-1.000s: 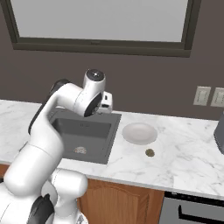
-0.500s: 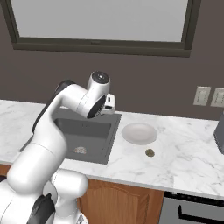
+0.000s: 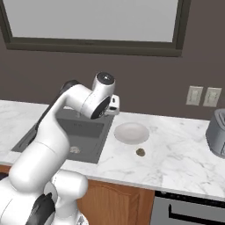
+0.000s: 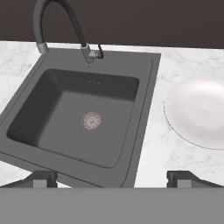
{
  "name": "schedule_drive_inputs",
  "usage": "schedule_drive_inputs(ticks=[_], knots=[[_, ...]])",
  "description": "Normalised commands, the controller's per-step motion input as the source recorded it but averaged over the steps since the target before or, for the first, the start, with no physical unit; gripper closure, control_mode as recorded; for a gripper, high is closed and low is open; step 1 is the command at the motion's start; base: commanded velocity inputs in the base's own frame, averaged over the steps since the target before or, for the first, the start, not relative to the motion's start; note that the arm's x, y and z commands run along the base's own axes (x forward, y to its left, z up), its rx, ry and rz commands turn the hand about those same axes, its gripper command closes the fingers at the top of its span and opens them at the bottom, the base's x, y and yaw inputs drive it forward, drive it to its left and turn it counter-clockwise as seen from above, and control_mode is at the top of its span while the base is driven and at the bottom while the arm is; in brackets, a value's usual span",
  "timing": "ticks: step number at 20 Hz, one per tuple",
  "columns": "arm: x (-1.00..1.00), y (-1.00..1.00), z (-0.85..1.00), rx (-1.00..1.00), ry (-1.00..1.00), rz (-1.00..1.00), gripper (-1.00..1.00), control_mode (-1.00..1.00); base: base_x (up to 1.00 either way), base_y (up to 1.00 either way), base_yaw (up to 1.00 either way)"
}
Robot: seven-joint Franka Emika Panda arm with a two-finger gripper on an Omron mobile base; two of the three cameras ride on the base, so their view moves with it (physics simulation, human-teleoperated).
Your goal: Turn on the sink faucet. Then move the garlic from the counter to the sink. Turn off the sink. Move the vegetable from the sink to the pot next to the stove. Finally move the pot to the front right burner.
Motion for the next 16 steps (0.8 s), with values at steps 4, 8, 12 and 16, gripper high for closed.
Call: schedule_drive_inputs(ticks=[4,8,12,16], knots=[[0.0,0.0,0.0,0.0,0.0,0.0,-1.0,1.0,0.23,-0.46,0.03],[0.0,0.0,0.0,0.0,0.0,0.0,-1.0,1.0,0.31,-0.22,0.03],[0.0,0.0,0.0,0.0,0.0,0.0,-1.0,1.0,0.42,0.0,0.0],[0.0,0.0,0.0,0.0,0.0,0.0,-1.0,1.0,0.46,0.0,0.0]])
